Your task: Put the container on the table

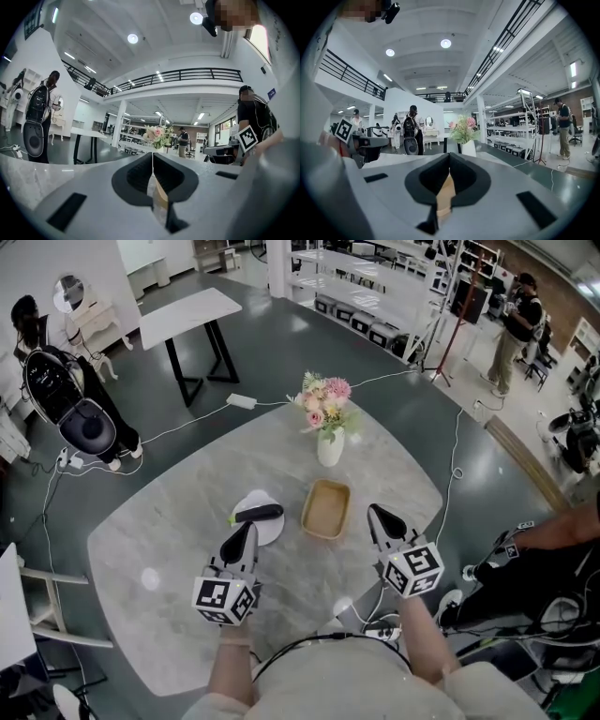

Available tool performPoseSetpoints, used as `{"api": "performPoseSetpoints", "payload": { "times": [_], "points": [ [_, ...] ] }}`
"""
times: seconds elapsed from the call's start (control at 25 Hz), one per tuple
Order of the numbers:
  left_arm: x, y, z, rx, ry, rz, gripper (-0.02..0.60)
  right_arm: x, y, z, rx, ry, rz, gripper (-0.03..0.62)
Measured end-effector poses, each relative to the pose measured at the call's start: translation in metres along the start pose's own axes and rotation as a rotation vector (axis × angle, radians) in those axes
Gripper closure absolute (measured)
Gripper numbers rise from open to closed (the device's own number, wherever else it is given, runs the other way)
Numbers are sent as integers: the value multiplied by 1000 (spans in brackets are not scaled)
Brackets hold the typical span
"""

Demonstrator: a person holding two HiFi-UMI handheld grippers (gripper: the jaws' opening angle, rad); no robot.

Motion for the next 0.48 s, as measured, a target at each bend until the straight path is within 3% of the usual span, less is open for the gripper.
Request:
{"api": "performPoseSetpoints", "payload": {
  "times": [0.48],
  "points": [
    [2,0,2,-14,-5,10,572,-3,0,7,-31,5,-13,588]
  ]
}}
Point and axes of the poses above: the fingertips, and each gripper's own axes: y backward along the fingers, x to its left, z out of its top, the point moved 2 cm from there along y, backward along the fingers, and after that the axes turned 1 degree about x, right-handed, at the moved point
